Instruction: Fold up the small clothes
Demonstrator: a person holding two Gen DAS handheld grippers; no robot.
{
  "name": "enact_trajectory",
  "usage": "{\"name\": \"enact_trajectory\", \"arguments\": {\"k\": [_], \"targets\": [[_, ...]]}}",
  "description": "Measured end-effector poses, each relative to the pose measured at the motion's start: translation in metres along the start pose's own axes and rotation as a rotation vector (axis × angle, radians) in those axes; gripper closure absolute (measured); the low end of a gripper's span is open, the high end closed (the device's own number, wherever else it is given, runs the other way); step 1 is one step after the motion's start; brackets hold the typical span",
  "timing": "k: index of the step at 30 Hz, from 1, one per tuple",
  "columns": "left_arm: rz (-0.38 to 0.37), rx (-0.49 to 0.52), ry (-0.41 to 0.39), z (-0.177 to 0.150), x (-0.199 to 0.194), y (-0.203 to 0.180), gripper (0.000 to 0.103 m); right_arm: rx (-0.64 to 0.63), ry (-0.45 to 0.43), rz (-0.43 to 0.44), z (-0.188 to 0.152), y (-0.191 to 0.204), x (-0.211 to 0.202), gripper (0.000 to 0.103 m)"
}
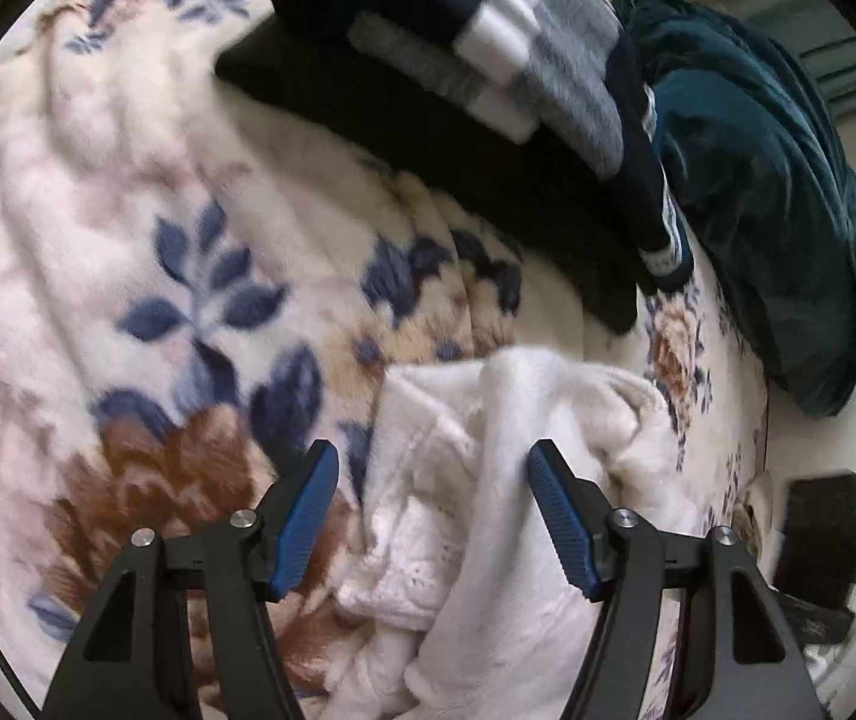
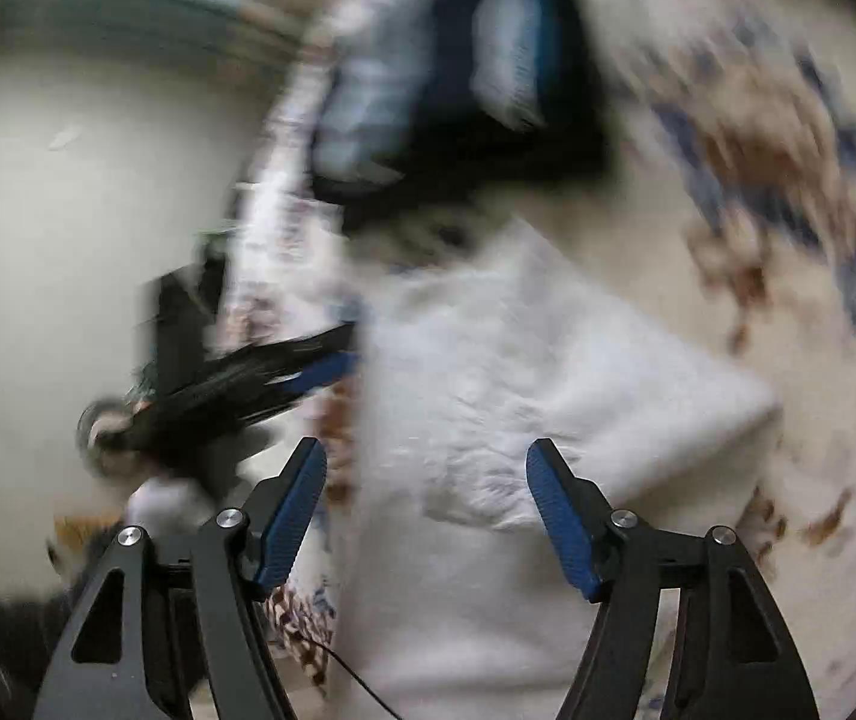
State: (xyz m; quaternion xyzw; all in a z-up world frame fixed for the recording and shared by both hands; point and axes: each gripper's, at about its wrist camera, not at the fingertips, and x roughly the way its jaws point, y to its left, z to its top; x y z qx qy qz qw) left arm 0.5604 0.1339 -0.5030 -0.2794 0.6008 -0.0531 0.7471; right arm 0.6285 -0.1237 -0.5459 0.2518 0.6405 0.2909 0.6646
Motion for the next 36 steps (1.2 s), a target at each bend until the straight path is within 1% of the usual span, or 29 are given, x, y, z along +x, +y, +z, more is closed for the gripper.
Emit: {"name": "enact_trajectory", "arguments": {"k": [1, 3, 4, 5, 6, 7, 8, 9, 10, 11, 12, 13, 14, 15, 16, 17, 18, 19, 20, 22, 24, 25, 27, 29, 31, 32, 35, 36], "targets": [[-0.007, 0.017, 0.017, -0.003, 0.006, -0.002, 0.039, 0.055, 0.038, -0.042, 0.001, -0.013, 0.016, 0.031], [-0.017, 0.05, 0.07, -0.007, 0.019, -0.008, 0.039, 0.068, 0.066, -0.019, 0.001, -0.021, 0.032, 0.031], [-0.007, 0.068, 0.099, -0.01, 0.026, -0.011, 0.039, 0.063, 0.067, -0.008, 0.0, -0.021, 0.036, 0.031], [0.024, 0.094, 0.112, -0.012, 0.031, -0.015, 0.039, 0.055, 0.066, -0.011, -0.001, -0.02, 0.038, 0.032], [0.035, 0.114, 0.106, -0.014, 0.032, -0.017, 0.039, 0.051, 0.066, -0.011, -0.001, -0.017, 0.037, 0.032], [0.026, 0.129, 0.097, -0.014, 0.031, -0.019, 0.04, 0.045, 0.068, -0.013, -0.002, -0.015, 0.037, 0.032], [0.023, 0.132, 0.084, -0.014, 0.029, -0.019, 0.057, 0.036, 0.069, -0.031, -0.003, -0.012, 0.036, 0.032], [-0.014, 0.134, 0.07, -0.014, 0.026, -0.021, 0.073, 0.025, 0.07, -0.045, -0.004, -0.009, 0.036, 0.032], [-0.055, 0.137, 0.068, -0.015, 0.024, -0.025, 0.081, 0.016, 0.072, -0.049, -0.004, -0.006, 0.034, 0.032], [-0.08, 0.14, 0.052, -0.016, 0.018, -0.028, 0.081, 0.007, 0.072, -0.063, -0.006, -0.005, 0.033, 0.032], [-0.185, 0.112, 0.038, -0.015, 0.009, -0.026, 0.081, 0.003, 0.07, -0.074, -0.006, -0.003, 0.032, 0.032], [-0.359, 0.049, 0.045, -0.014, 0.006, -0.018, 0.081, 0.002, 0.067, -0.077, -0.005, -0.001, 0.031, 0.032], [-0.47, -0.005, 0.067, -0.013, 0.006, -0.008, 0.076, 0.001, 0.07, -0.078, -0.005, 0.0, 0.03, 0.032], [-0.546, -0.088, 0.112, -0.012, 0.014, 0.008, 0.074, 0.002, 0.073, -0.083, -0.004, 0.002, 0.029, 0.032], [-0.51, -0.117, 0.13, -0.011, 0.018, 0.018, 0.065, 0.005, 0.072, -0.082, -0.004, 0.001, 0.028, 0.032], [-0.4, -0.141, 0.133, -0.011, 0.02, 0.03, 0.055, 0.014, 0.073, -0.074, -0.005, 0.0, 0.028, 0.032], [-0.327, -0.169, 0.127, -0.011, 0.019, 0.042, 0.053, 0.024, 0.076, -0.071, -0.005, -0.001, 0.028, 0.032], [-0.347, -0.191, 0.119, -0.012, 0.014, 0.05, 0.053, 0.035, 0.073, -0.067, -0.005, -0.002, 0.027, 0.032], [-0.345, -0.194, 0.098, -0.014, 0.006, 0.053, 0.048, 0.046, 0.066, -0.054, -0.005, -0.002, 0.026, 0.032], [-0.283, -0.143, 0.057, -0.016, -0.011, 0.05, 0.039, 0.058, 0.062, -0.052, -0.004, 0.0, 0.022, 0.032], [-0.222, -0.08, 0.033, -0.019, -0.024, 0.042, 0.039, 0.04, 0.051, -0.05, -0.004, 0.009, 0.014, 0.032], [-0.2, -0.056, 0.026, -0.02, -0.027, 0.038, 0.039, 0.009, 0.036, -0.061, -0.005, 0.017, 0.007, 0.032], [-0.188, -0.035, 0.026, -0.02, -0.024, 0.03, 0.039, -0.03, 0.014, -0.084, -0.006, 0.028, -0.004, 0.032], [-0.162, -0.013, 0.028, -0.02, -0.017, 0.018, 0.039, -0.061, -0.035, -0.112, -0.007, 0.038, -0.019, 0.032], [-0.124, 0.006, 0.029, -0.017, -0.012, 0.009, 0.039, -0.077, -0.083, -0.168, -0.006, 0.044, -0.03, 0.032], [-0.096, 0.018, 0.026, -0.016, -0.01, 0.004, 0.039, -0.099, -0.115, -0.209, -0.005, 0.048, -0.035, 0.032], [-0.021, 0.068, -0.009, -0.016, -0.014, -0.006, 0.039, -0.135, -0.149, -0.311, -0.001, 0.054, -0.04, 0.032], [0.009, 0.091, -0.023, -0.017, -0.017, -0.01, 0.039, -0.134, -0.157, -0.327, 0.003, 0.057, -0.039, 0.032]]}}
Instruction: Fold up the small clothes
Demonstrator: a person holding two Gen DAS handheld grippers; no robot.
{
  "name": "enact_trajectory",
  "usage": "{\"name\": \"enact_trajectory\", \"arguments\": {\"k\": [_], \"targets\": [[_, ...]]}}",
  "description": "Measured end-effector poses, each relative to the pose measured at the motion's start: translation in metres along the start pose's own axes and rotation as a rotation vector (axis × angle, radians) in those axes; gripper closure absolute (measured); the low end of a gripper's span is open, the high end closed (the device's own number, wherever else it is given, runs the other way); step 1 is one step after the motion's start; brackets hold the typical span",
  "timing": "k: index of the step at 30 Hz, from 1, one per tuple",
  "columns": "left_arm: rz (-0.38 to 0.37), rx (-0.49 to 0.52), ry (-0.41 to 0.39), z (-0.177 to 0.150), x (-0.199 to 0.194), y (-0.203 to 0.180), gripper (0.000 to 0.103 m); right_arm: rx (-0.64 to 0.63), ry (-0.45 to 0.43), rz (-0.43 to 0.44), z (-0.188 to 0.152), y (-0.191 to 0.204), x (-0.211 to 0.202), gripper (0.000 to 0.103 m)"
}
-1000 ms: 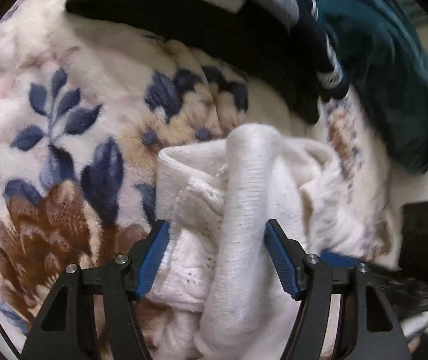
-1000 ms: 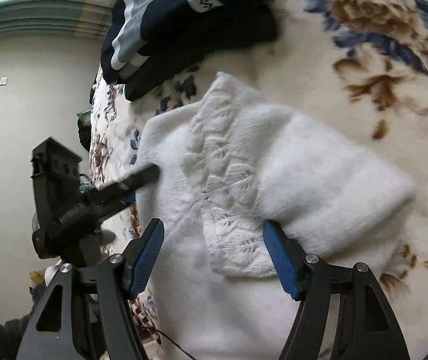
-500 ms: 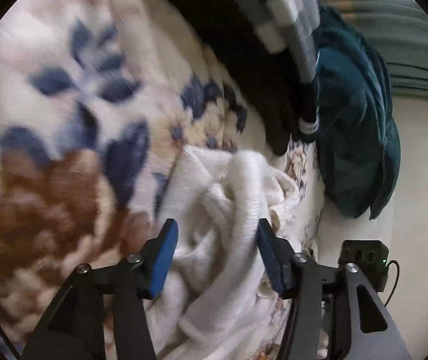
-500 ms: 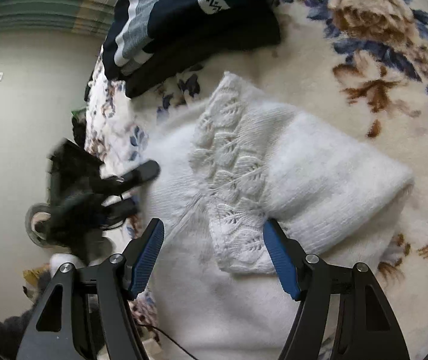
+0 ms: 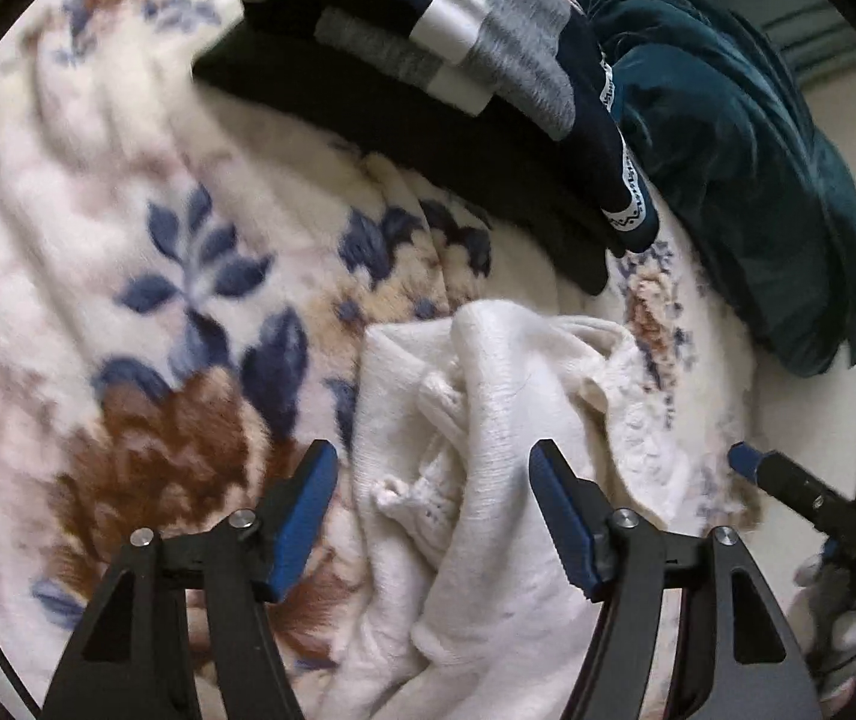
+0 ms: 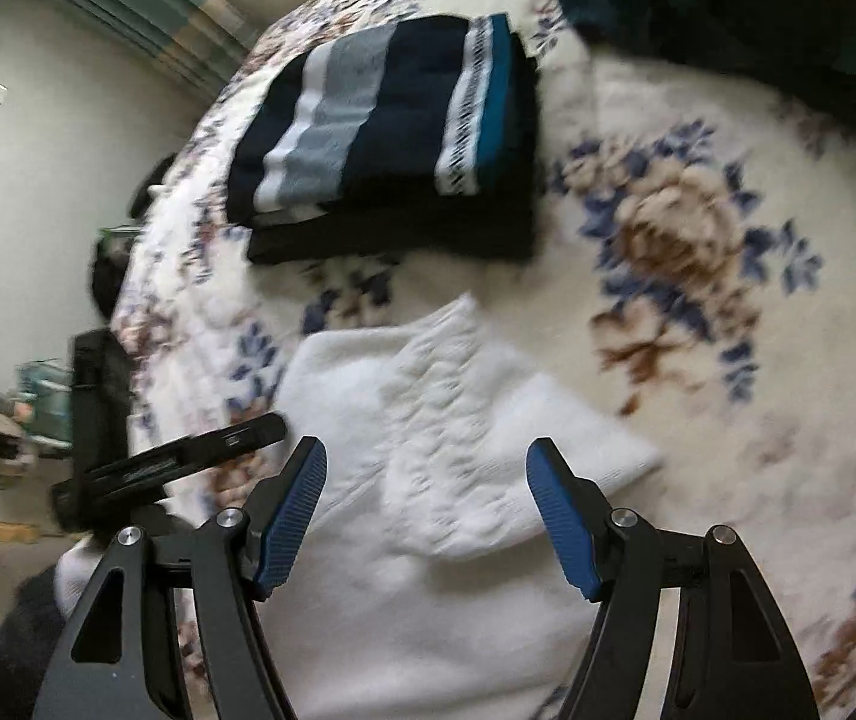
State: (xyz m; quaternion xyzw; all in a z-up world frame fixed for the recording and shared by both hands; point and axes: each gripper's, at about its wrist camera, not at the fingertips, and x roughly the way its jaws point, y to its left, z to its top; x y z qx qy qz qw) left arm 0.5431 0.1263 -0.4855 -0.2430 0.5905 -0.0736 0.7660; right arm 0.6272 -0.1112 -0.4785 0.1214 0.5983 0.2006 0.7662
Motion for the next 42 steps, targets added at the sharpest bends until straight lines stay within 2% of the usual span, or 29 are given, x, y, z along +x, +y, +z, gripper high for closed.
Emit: {"name": "enact_trajectory", "arguments": {"k": [2, 4, 5, 6, 7, 8, 11, 13, 17, 19, 20, 25, 27, 30, 33, 34, 36, 37, 38, 42], "targets": [[0.043, 0.035, -0.029, -0.003, -0.004, -0.004, 0.039, 0.007, 0.006, -0.003, 0.002, 0.001, 0.005, 0.032], [0.087, 0.055, -0.069, -0.007, -0.008, -0.005, 0.039, -0.006, 0.063, -0.097, -0.002, -0.001, 0.022, 0.032], [0.105, 0.065, -0.081, -0.009, -0.011, -0.003, 0.036, -0.036, 0.153, -0.173, -0.008, -0.001, 0.042, 0.032], [0.141, 0.076, -0.093, -0.011, -0.014, -0.004, 0.029, -0.052, 0.211, -0.202, -0.013, 0.001, 0.055, 0.032], [0.156, 0.087, -0.098, -0.012, -0.015, -0.004, 0.011, -0.06, 0.271, -0.239, -0.021, 0.0, 0.068, 0.032], [0.155, 0.102, -0.101, -0.014, -0.02, -0.004, 0.003, -0.058, 0.294, -0.248, -0.029, 0.0, 0.075, 0.032], [0.147, 0.138, -0.114, -0.022, -0.039, -0.008, 0.003, -0.031, 0.244, -0.201, -0.044, 0.004, 0.059, 0.032], [0.109, 0.153, -0.104, -0.032, -0.054, -0.012, 0.003, 0.018, 0.202, -0.18, -0.052, 0.003, 0.037, 0.032], [0.085, 0.187, -0.074, -0.07, -0.086, -0.015, 0.003, 0.171, 0.132, -0.118, -0.087, -0.002, -0.015, 0.032], [0.083, 0.178, -0.05, -0.092, -0.1, -0.012, 0.003, 0.231, 0.127, -0.09, -0.108, -0.004, -0.031, 0.032], [0.085, 0.165, -0.033, -0.108, -0.107, -0.007, 0.003, 0.282, 0.134, -0.066, -0.127, -0.005, -0.04, 0.032], [0.129, 0.089, 0.063, -0.185, -0.122, 0.021, 0.003, 0.38, 0.189, -0.009, -0.204, 0.003, -0.058, 0.032], [0.181, 0.057, 0.106, -0.219, -0.118, 0.037, 0.003, 0.41, 0.223, 0.012, -0.241, 0.004, -0.058, 0.032], [0.217, -0.023, 0.16, -0.258, -0.109, 0.059, 0.003, 0.435, 0.276, 0.002, -0.293, 0.002, -0.054, 0.032], [0.194, -0.112, 0.188, -0.285, -0.096, 0.077, 0.003, 0.466, 0.324, -0.03, -0.343, -0.003, -0.042, 0.032], [0.194, -0.114, 0.189, -0.289, -0.092, 0.078, 0.007, 0.475, 0.328, -0.032, -0.354, -0.005, -0.039, 0.032], [0.173, -0.114, 0.183, -0.297, -0.083, 0.081, 0.038, 0.51, 0.322, -0.02, -0.379, -0.008, -0.033, 0.032], [0.157, -0.108, 0.18, -0.299, -0.078, 0.081, 0.084, 0.522, 0.322, -0.016, -0.385, -0.009, -0.03, 0.035], [0.155, -0.1, 0.184, -0.3, -0.075, 0.079, 0.095, 0.538, 0.327, -0.005, -0.394, -0.008, -0.025, 0.035], [0.162, -0.015, 0.105, -0.308, -0.088, 0.062, 0.096, 0.548, 0.355, 0.01, -0.412, -0.003, -0.001, 0.037]]}}
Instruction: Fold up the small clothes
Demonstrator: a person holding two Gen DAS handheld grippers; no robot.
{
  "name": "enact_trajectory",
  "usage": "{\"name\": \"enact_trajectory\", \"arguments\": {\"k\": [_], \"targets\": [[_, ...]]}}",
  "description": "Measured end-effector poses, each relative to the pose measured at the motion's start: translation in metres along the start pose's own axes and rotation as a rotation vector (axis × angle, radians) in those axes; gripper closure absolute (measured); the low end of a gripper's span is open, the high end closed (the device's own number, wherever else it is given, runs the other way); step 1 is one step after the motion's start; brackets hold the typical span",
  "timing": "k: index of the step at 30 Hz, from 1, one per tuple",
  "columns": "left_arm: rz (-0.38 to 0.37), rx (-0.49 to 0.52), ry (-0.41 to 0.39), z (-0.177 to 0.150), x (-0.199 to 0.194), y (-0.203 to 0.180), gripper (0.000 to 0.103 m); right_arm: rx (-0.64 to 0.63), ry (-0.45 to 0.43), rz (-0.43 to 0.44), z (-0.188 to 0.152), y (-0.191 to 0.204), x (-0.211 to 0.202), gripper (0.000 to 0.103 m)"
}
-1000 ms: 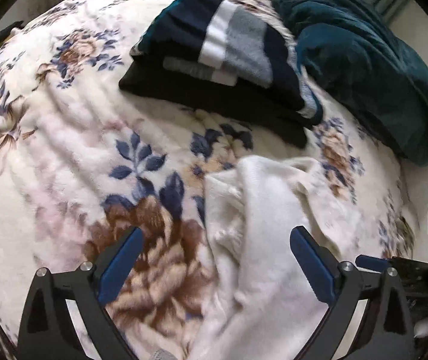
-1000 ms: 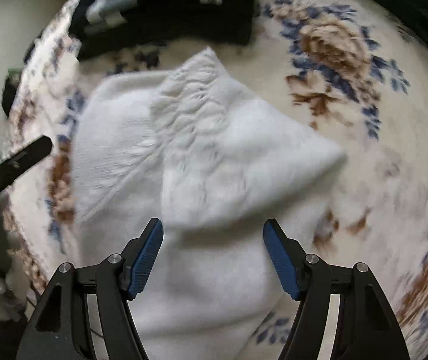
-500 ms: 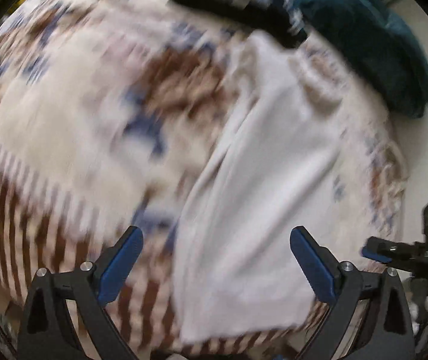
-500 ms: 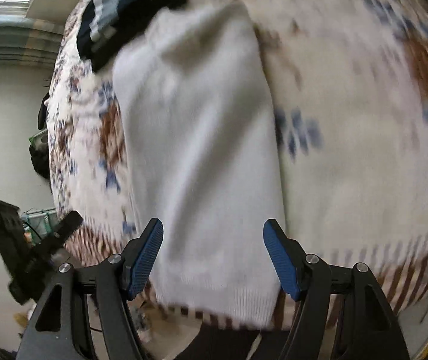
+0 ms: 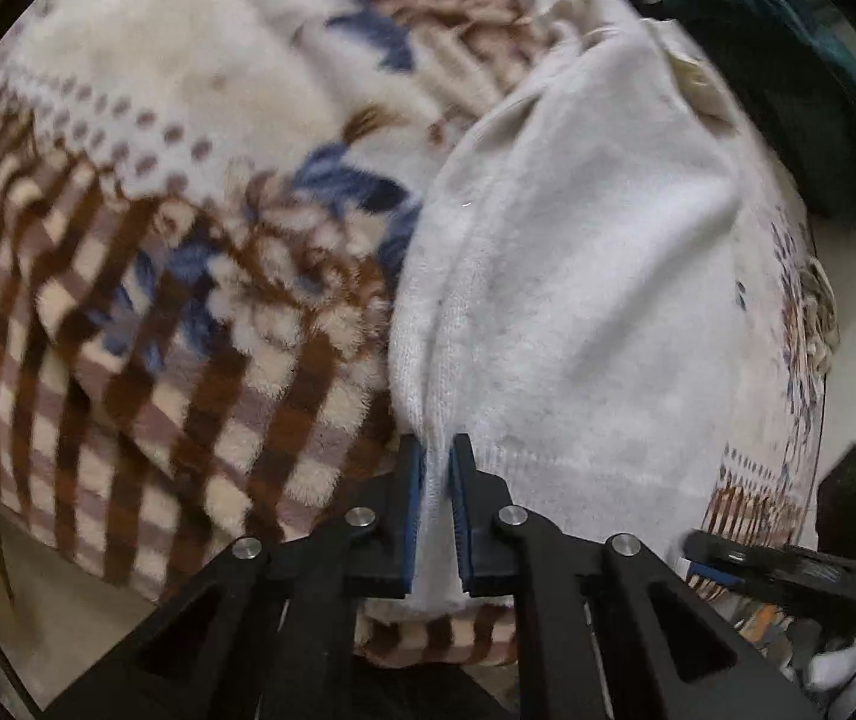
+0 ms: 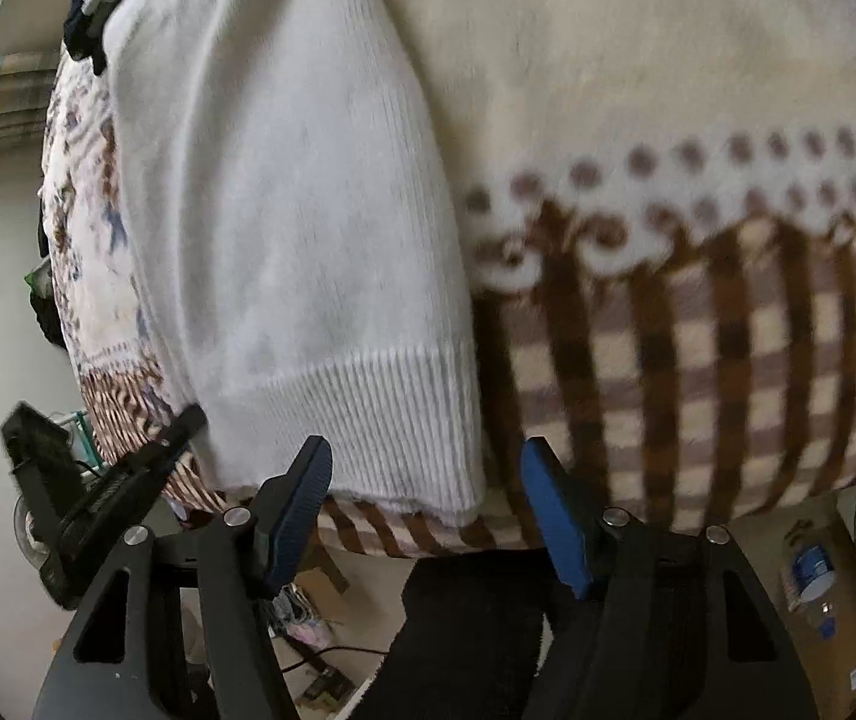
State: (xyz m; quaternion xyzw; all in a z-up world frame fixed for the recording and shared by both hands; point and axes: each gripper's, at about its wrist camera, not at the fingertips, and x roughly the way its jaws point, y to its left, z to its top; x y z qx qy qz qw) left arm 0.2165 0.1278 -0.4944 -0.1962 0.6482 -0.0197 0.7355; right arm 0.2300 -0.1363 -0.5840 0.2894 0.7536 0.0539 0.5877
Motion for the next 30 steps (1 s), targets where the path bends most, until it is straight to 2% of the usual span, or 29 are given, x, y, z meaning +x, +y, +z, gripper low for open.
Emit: {"name": "enact_trajectory", "arguments": {"k": [1, 2, 3, 9, 13, 18, 21, 22, 24, 26, 27, 29, 30], "targets": [[-0.001, 0.004, -0.013, -0.004, -0.005, 0.0, 0.096, 0.002, -0.003, -0.007, -0.003, 0.001, 0.008, 0.054], [0.0, 0.004, -0.022, -0.006, -0.008, 0.0, 0.096, 0.0, -0.003, -0.019, -0.003, 0.004, 0.015, 0.087], [0.002, 0.003, -0.029, -0.009, -0.012, 0.001, 0.096, 0.003, -0.011, -0.046, -0.005, 0.006, 0.02, 0.094], [-0.04, -0.041, -0.058, -0.013, -0.032, 0.013, 0.098, -0.019, -0.084, -0.085, -0.024, 0.024, 0.012, 0.094], [0.013, -0.029, -0.009, -0.019, -0.014, 0.021, 0.102, -0.065, -0.098, -0.108, -0.034, 0.031, -0.004, 0.094], [0.029, -0.099, 0.083, -0.027, 0.016, 0.049, 0.102, -0.06, -0.039, -0.132, -0.026, 0.024, 0.005, 0.094], [-0.058, -0.177, 0.07, -0.024, 0.01, 0.062, 0.099, -0.025, 0.0, -0.092, -0.015, 0.017, 0.017, 0.094], [-0.076, -0.186, 0.068, -0.021, 0.007, 0.063, 0.096, -0.015, 0.005, -0.087, -0.012, 0.015, 0.018, 0.092], [-0.138, -0.204, 0.045, -0.017, 0.001, 0.066, 0.083, 0.004, 0.027, -0.041, -0.006, 0.011, 0.018, 0.091], [-0.195, -0.198, 0.021, -0.011, -0.001, 0.063, 0.048, 0.013, 0.041, -0.025, -0.005, 0.006, 0.016, 0.081], [-0.212, -0.193, 0.019, -0.007, 0.0, 0.061, 0.045, 0.011, 0.042, -0.007, -0.005, 0.006, 0.015, 0.077], [-0.231, -0.177, 0.026, -0.001, 0.007, 0.054, 0.044, 0.012, 0.022, 0.011, -0.005, 0.002, 0.012, 0.048], [-0.235, -0.162, 0.039, -0.001, 0.013, 0.049, 0.044, 0.015, 0.016, 0.018, -0.005, -0.001, 0.011, 0.044]]}}
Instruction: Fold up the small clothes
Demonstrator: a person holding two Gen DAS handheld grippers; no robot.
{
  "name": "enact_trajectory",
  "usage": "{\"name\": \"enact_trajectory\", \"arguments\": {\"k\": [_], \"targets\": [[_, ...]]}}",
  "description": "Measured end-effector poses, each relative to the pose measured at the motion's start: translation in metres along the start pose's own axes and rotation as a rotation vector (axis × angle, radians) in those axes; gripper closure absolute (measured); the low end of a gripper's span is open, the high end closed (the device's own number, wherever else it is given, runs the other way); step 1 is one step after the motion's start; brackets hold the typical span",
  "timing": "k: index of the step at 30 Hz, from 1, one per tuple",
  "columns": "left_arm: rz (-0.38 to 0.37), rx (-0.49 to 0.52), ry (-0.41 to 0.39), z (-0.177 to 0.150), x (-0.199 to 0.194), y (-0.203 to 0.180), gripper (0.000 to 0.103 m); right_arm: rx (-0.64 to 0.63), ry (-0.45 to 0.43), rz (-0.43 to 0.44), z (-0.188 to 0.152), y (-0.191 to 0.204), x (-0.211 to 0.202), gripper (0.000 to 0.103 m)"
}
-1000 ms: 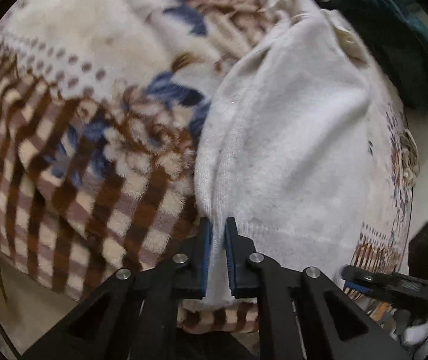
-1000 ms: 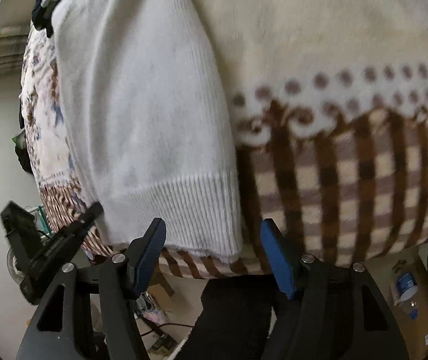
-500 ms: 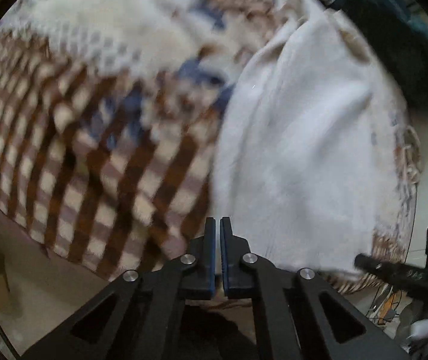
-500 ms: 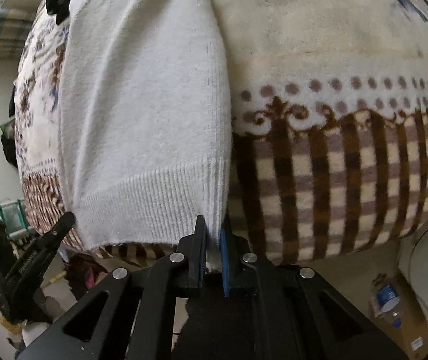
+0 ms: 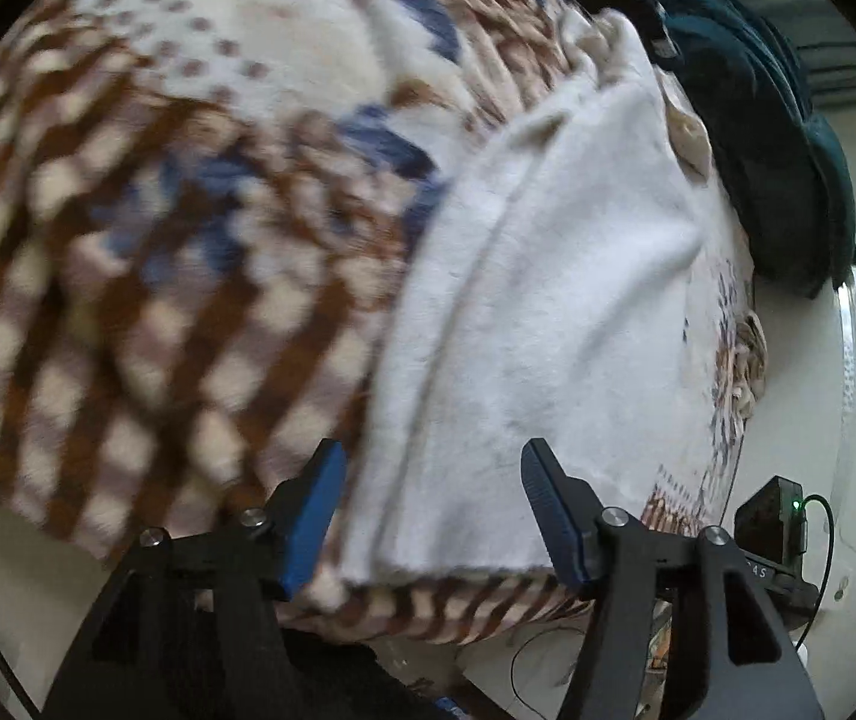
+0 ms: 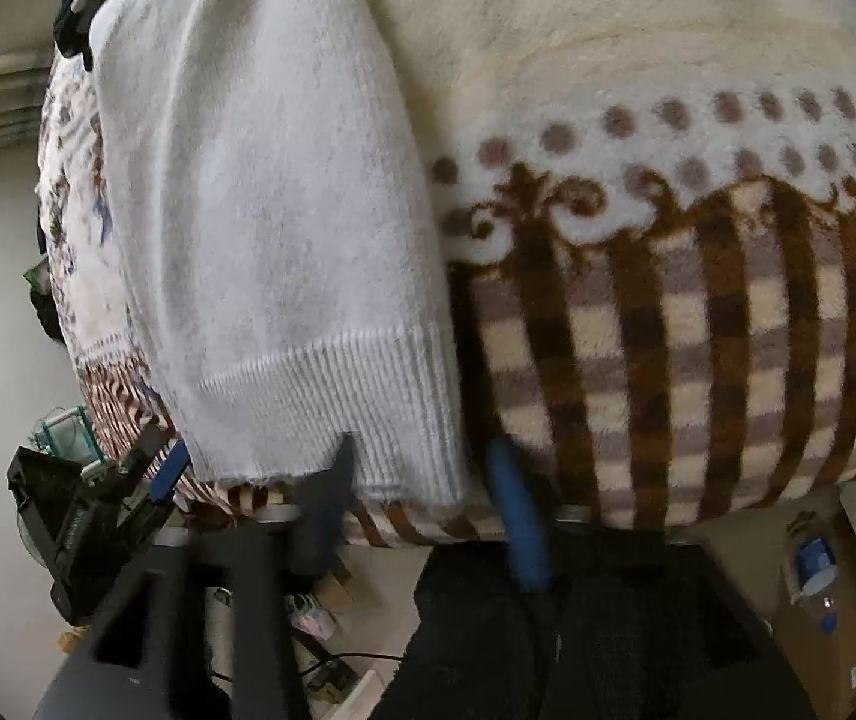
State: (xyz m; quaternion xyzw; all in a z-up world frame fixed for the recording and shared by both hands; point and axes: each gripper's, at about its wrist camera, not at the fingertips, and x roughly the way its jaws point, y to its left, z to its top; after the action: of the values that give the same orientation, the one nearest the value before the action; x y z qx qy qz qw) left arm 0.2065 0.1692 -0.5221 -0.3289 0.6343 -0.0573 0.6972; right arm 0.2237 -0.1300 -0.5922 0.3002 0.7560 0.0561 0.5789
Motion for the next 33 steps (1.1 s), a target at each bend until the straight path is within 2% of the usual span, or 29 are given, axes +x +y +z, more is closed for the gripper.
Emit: {"name": "enact_trajectory", "arguments": {"k": [4, 8, 10, 11, 12, 14, 17, 22, 25, 28, 31, 33], "targets": [[0.045, 0.03, 0.066, 0.002, 0.033, -0.009, 0.042, 0.026, 0.007, 0.048, 0.005, -0.012, 0.01, 0.043], [0.062, 0.035, 0.07, 0.003, 0.034, -0.017, 0.043, 0.047, 0.048, 0.114, 0.015, -0.021, 0.03, 0.043], [0.083, 0.055, 0.069, 0.001, 0.037, -0.03, 0.048, 0.063, 0.05, 0.179, 0.017, -0.02, 0.037, 0.043], [0.087, 0.062, 0.062, -0.001, 0.037, -0.038, 0.073, 0.068, 0.053, 0.21, 0.017, -0.02, 0.038, 0.043], [0.099, 0.065, 0.059, -0.003, 0.036, -0.04, 0.085, 0.067, 0.055, 0.227, 0.017, -0.022, 0.037, 0.045], [0.09, 0.058, 0.048, -0.006, 0.033, -0.043, 0.087, 0.057, 0.067, 0.256, 0.016, -0.021, 0.037, 0.075], [0.084, 0.058, 0.018, -0.009, 0.024, -0.052, 0.088, 0.052, 0.05, 0.279, 0.013, -0.018, 0.031, 0.086], [0.008, 0.037, -0.037, -0.004, -0.009, -0.071, 0.089, 0.041, 0.017, 0.342, 0.01, -0.014, 0.003, 0.09], [-0.052, 0.042, -0.087, 0.016, -0.033, -0.088, 0.089, 0.019, -0.024, 0.391, 0.012, -0.002, -0.027, 0.09], [-0.126, 0.048, -0.146, 0.05, -0.052, -0.117, 0.089, -0.008, -0.08, 0.433, 0.023, 0.016, -0.064, 0.091], [-0.19, 0.052, -0.194, 0.101, -0.058, -0.148, 0.089, -0.028, -0.152, 0.474, 0.048, 0.036, -0.106, 0.091], [-0.218, 0.064, -0.207, 0.133, -0.056, -0.163, 0.089, -0.042, -0.207, 0.502, 0.077, 0.055, -0.135, 0.091]]}}
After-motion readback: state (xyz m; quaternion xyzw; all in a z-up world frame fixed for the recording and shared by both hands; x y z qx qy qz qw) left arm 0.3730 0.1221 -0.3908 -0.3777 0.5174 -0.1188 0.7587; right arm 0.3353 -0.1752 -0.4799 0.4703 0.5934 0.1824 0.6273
